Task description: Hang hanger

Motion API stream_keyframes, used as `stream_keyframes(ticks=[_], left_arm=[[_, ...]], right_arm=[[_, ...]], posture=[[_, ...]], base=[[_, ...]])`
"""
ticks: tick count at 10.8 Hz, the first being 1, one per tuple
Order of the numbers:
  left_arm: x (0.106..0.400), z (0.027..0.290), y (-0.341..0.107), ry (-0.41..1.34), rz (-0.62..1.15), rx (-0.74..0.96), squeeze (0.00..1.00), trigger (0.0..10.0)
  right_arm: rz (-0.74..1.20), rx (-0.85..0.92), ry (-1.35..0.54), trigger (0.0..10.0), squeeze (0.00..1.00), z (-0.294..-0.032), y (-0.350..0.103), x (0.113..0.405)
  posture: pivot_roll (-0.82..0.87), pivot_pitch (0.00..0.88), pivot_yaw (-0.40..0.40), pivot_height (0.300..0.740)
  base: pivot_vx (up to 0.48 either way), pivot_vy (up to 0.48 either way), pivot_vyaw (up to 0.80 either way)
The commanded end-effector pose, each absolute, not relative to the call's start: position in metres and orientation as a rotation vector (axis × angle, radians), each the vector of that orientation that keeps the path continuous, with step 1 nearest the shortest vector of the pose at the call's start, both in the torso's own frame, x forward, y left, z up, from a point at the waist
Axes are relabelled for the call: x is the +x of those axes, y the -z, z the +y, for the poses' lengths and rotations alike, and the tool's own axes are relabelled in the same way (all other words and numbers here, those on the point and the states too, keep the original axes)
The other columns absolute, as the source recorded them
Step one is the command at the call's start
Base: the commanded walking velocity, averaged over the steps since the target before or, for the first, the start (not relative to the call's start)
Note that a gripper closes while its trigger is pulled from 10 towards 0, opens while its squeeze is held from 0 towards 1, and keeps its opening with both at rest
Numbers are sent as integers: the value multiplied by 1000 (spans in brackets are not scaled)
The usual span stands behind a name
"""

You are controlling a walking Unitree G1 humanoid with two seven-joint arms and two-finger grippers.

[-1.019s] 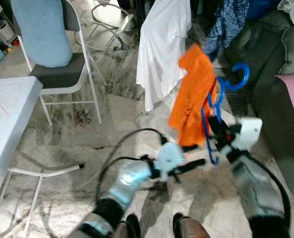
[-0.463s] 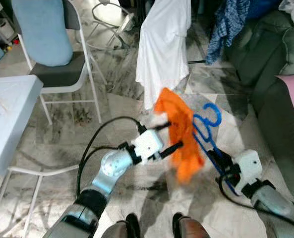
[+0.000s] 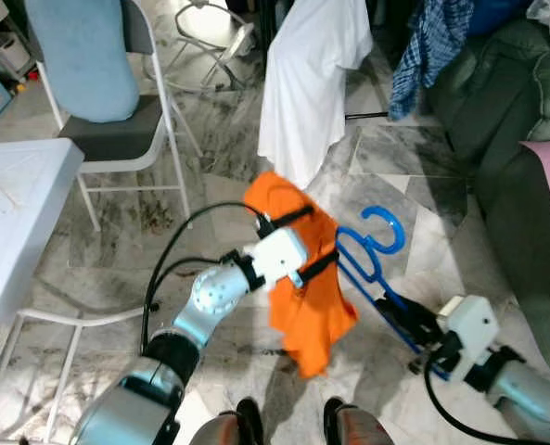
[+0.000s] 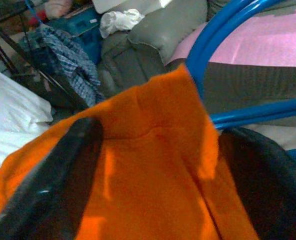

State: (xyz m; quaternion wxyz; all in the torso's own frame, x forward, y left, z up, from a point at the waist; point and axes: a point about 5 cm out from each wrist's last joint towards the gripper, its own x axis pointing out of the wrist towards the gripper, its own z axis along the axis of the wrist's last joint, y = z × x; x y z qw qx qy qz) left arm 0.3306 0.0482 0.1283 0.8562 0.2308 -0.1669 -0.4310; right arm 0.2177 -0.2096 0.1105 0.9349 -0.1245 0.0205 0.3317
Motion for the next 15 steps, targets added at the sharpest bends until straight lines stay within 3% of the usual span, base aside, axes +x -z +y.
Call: stream_keyframes(ticks=[1,4,5,6,7,8,11,12,14,15], left_arm=[[332,51,-126,895,-336,503,0,10000],[332,51,-126,909,-340,489,0,9765],[332,51,-126,916,-339,482,0,5412],[332,51,-126,917,-340,480,0,157],[333,52,-126,909,-337,495,0,2510],[336,52,-131,894,-358,489,0,10000],[333,52,-139,1014,-398,520,0,10000],[331,58,-136,1065,-371,520,1000,10000],[329,65,-129,1082,-346,547,1000,10000],[330,67,-134,1070,-375,573,604,10000]], right_arm=[[16,-249,-733,10000,0,-204,-116,213],[41,-241,-769,10000,0,-201,-117,208],[55,-253,-785,10000,0,-202,-117,207],[61,-261,-789,10000,0,-203,-117,207],[74,-255,-816,10000,0,-202,-117,206],[89,-270,-820,10000,0,-202,-114,204],[108,-373,-763,10000,0,-214,-107,213],[67,-421,-669,10000,0,-221,-110,227],[32,-455,-591,10000,0,-222,-115,244],[32,-478,-597,10000,0,-222,-114,248]], posture=[[-291,243,123,740],[-291,243,119,740],[-290,244,118,740],[-289,244,116,740],[-289,244,115,740],[-288,244,115,740],[-286,244,119,740],[-280,245,123,740],[-275,247,128,740],[-270,247,128,740]], base=[[0,0,0],[0,0,0],[0,0,0],[0,0,0],[0,0,0],[0,0,0],[0,0,0],[0,0,0],[0,0,0],[0,0,0]])
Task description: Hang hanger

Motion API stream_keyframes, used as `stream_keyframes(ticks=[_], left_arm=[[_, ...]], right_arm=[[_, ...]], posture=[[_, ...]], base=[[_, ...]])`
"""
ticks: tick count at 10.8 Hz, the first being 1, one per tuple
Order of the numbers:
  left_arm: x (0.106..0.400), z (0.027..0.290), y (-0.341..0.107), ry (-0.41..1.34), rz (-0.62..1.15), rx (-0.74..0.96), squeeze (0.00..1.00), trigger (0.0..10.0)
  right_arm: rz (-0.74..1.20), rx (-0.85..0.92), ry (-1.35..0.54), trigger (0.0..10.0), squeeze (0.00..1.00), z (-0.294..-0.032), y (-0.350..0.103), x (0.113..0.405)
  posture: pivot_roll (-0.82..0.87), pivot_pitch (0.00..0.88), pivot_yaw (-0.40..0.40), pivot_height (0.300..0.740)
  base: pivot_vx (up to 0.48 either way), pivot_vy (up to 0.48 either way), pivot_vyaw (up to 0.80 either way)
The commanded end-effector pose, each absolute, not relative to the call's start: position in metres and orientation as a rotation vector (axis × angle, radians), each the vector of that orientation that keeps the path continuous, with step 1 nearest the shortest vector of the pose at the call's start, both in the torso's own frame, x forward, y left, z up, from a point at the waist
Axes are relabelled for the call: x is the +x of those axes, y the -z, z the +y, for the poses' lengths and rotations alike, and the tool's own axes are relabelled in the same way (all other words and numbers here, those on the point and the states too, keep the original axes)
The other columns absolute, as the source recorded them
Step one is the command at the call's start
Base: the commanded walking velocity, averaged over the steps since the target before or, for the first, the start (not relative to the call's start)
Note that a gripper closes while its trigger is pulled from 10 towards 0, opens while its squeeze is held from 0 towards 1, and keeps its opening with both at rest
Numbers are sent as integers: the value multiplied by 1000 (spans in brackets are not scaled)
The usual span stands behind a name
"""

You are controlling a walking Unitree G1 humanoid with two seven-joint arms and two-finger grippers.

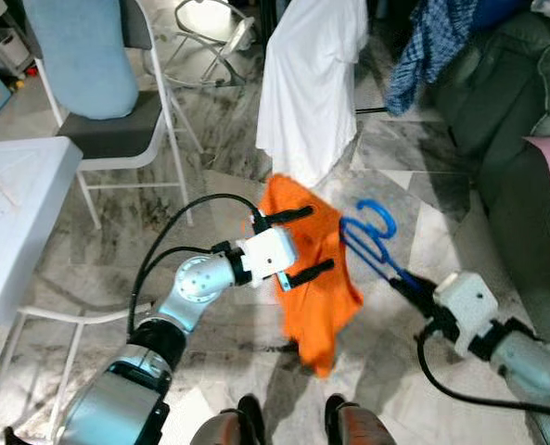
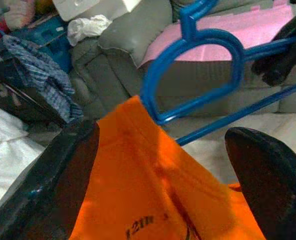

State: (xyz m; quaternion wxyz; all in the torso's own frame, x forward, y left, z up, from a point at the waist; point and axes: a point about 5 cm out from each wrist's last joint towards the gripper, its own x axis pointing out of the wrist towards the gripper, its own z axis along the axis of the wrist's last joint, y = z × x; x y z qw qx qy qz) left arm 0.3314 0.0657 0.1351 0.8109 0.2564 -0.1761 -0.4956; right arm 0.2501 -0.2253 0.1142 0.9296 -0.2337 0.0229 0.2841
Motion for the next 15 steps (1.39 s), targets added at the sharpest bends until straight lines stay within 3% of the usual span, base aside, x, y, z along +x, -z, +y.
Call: stream_keyframes(ticks=[1,5,7,13,14,15], left_arm=[[332,68,-137,1072,-388,581,0,10000],[345,89,-146,1094,-349,840,0,10000],[342,91,-136,1162,-294,905,0,10000],[348,98,-131,1170,-194,994,0,10000],[349,98,-132,1168,-191,985,0,706],[349,98,-130,1182,-171,978,0,0]], right_arm=[[30,-490,-612,10000,0,-222,-113,249],[105,-546,-836,10000,0,-240,-118,227],[113,-577,-855,10000,0,-245,-122,225],[105,-552,-977,10000,0,-230,-132,212],[111,-550,-991,10000,0,-230,-133,210],[116,-551,-999,10000,0,-230,-134,208]], posture=[[-268,247,126,740],[-268,239,132,740],[-274,240,136,740],[-282,248,149,740],[-281,248,149,740],[-283,249,152,740]], base=[[0,0,0],[0,0,0],[0,0,0],[0,0,0],[0,0,0],[0,0,0]])
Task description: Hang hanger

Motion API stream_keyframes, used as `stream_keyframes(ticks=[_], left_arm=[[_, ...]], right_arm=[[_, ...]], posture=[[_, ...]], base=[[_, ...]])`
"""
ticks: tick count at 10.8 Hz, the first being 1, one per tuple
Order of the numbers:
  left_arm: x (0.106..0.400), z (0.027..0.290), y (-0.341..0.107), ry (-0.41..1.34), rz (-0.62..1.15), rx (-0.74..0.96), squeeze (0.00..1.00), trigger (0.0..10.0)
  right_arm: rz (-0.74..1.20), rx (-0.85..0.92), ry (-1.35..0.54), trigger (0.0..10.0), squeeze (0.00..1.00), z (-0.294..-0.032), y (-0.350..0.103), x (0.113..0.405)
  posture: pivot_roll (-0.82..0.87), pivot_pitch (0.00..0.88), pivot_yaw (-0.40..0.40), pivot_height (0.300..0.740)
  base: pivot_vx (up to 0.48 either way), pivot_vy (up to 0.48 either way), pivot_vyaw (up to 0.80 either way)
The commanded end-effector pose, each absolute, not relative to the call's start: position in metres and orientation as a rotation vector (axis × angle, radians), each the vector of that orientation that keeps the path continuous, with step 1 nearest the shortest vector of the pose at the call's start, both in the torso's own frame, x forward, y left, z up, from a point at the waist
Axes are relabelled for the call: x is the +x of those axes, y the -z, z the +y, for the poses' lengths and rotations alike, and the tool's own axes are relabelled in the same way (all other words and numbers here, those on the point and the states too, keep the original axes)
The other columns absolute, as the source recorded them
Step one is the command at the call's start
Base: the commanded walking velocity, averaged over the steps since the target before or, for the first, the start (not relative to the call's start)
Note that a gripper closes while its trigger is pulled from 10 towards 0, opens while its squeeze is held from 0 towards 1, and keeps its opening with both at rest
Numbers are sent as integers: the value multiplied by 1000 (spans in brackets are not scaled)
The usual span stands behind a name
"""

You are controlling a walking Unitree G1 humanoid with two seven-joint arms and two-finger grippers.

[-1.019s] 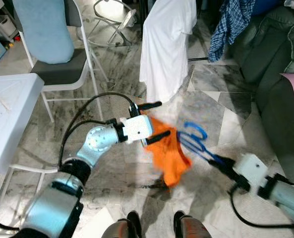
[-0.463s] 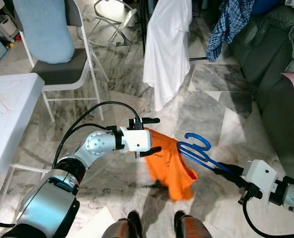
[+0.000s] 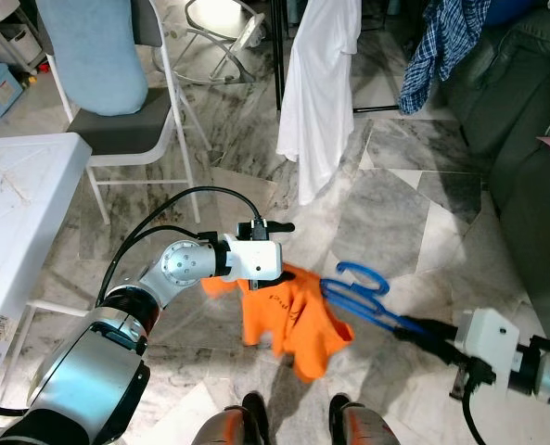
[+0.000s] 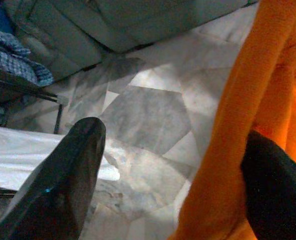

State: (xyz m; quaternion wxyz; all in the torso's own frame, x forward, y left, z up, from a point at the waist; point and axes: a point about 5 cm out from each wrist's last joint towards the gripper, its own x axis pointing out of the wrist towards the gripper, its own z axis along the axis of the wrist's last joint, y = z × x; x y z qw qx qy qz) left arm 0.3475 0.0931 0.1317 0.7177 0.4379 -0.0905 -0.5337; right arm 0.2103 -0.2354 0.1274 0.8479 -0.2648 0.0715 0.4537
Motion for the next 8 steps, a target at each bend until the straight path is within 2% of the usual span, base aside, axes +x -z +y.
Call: stream_keyframes(ticks=[1,5,8], left_arm=[[348,98,-131,1193,-169,983,0,0],[350,101,-131,1239,-98,1000,0,0],[350,97,-131,1272,-86,1020,0,0]], right_arm=[[124,-557,-998,10000,0,-232,-134,207],[74,-699,-892,10000,0,-243,-139,220],[66,-737,-894,10000,0,-243,-139,224]], posture=[[-283,249,152,740],[-281,253,158,740],[-279,256,161,740]], base=[[0,0,0],[0,0,0],[0,0,0]])
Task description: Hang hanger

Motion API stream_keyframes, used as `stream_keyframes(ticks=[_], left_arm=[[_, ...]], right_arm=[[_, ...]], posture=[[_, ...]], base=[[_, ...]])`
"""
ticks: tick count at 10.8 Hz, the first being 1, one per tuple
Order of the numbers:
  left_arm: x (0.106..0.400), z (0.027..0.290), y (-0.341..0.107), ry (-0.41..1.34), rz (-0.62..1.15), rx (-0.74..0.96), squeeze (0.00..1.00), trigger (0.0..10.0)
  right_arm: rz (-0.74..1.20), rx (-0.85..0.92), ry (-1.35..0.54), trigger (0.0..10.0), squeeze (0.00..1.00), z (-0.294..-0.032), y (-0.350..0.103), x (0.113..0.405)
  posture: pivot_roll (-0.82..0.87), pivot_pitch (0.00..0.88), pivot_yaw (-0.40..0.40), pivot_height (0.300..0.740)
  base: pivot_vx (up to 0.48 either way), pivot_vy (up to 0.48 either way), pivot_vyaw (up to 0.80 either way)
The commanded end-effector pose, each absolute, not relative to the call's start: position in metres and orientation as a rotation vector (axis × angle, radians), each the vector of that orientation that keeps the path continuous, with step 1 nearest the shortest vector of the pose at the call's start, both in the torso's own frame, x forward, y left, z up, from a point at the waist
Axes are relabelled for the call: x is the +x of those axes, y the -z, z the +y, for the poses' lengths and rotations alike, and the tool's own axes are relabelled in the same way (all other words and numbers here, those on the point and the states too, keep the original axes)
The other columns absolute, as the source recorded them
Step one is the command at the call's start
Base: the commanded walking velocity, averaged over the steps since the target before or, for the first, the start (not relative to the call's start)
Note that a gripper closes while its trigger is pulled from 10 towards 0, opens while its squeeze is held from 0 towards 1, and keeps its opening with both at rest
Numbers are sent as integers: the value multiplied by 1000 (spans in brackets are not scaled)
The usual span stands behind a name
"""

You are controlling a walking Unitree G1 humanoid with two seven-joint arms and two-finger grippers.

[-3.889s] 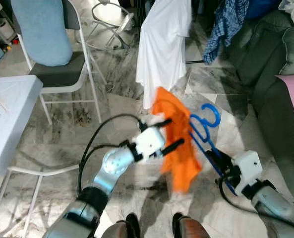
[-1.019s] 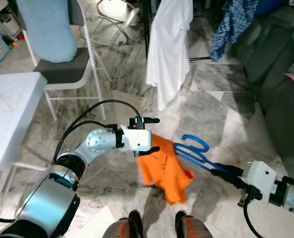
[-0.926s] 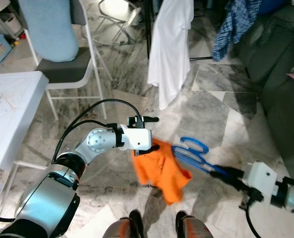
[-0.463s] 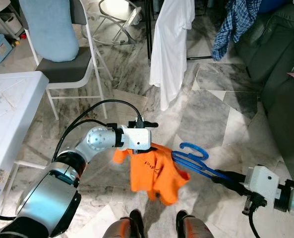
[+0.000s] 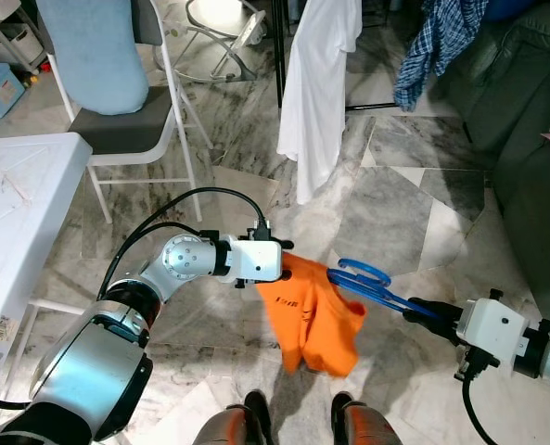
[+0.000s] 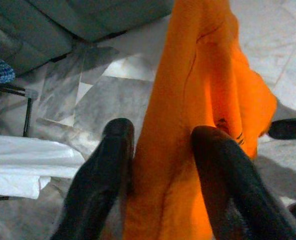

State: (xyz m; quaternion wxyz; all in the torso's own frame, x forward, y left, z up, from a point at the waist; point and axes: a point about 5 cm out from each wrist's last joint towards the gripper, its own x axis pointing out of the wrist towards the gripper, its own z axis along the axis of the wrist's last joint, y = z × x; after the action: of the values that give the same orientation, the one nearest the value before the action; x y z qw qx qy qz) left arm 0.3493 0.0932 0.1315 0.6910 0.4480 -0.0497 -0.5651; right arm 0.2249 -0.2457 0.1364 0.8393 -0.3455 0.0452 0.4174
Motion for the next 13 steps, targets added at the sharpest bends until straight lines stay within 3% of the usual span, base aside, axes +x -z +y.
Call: stream_keyframes(ticks=[1,11,12,13], left_arm=[[350,96,-131,1269,-87,1038,0,0],[346,95,-118,1286,-32,1044,0,0],[346,97,-118,1273,-25,1026,0,0],[349,101,-119,1235,-11,964,0,0]], right_arm=[[61,-739,-899,10000,0,-242,-140,225],[61,-707,-908,10000,0,-241,-143,223],[92,-684,-888,10000,1000,-244,-142,226],[124,-670,-881,10000,1000,-246,-139,228]], posture=[[-280,256,163,740],[-289,260,175,740],[-279,251,170,740],[-271,246,165,740]], base=[[0,0,0],[0,0,0],[0,0,0],[0,0,0]])
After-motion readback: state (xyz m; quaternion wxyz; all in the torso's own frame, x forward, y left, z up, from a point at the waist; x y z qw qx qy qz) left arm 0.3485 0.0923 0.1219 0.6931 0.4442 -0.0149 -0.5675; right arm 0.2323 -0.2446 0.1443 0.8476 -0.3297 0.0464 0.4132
